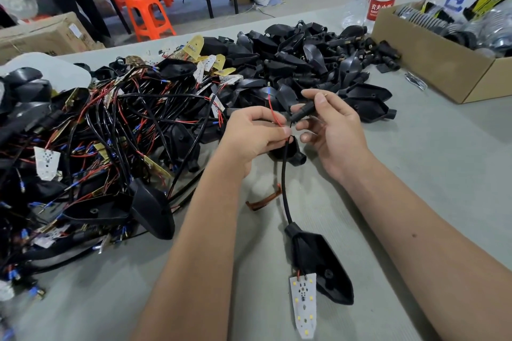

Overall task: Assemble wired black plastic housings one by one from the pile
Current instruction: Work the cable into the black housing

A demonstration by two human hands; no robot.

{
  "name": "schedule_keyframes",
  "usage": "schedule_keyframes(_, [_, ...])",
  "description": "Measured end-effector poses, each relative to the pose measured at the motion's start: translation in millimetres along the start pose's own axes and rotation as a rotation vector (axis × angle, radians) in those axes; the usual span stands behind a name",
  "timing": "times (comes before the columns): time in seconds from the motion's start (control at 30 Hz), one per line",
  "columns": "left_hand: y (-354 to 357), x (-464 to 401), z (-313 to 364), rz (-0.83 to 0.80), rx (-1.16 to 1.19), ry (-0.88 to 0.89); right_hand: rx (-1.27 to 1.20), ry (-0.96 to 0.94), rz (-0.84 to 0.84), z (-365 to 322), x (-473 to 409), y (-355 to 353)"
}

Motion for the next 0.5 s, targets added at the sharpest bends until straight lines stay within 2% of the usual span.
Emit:
schedule_keyframes(0.13, [0.3, -3.8, 1.6, 0.030, 0.048, 0.007, 0.039, -0.006, -0.002, -2.0, 3.1, 1.7])
schedule_keyframes(0.27, [-6.9, -9.2, 9.6, 0.032, 0.330, 0.006, 0.052, -0.023, -0.014, -3.8, 4.0, 3.0])
schedule_keyframes(0.33, [-9.7, -10.2, 11.6, 0.038, 0.376, 0.020, 0.031, -0.014, -0.004, -4.6, 4.2, 2.6])
schedule_keyframes(0.4, [-12.0, -10.8, 11.2, 0.053, 0.312, 0.035, -0.018, 0.022, 0.038, -4.4, 3.7, 0.7])
schedule_keyframes(0.5, [-14.1, -11.3, 8.0, 0.063, 0.066, 0.034, -0.119, 0.093, 0.090, -3.2, 1.7, -2.3])
Point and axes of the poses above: each hand's wrist, its own x-axis away from the middle knuckle, its own y-axis out of the palm, z = x × y, the point moved 4 cm from there along -x, towards the middle knuckle, and after that the axes turned 11 degrees about z, right-handed, at the moved point
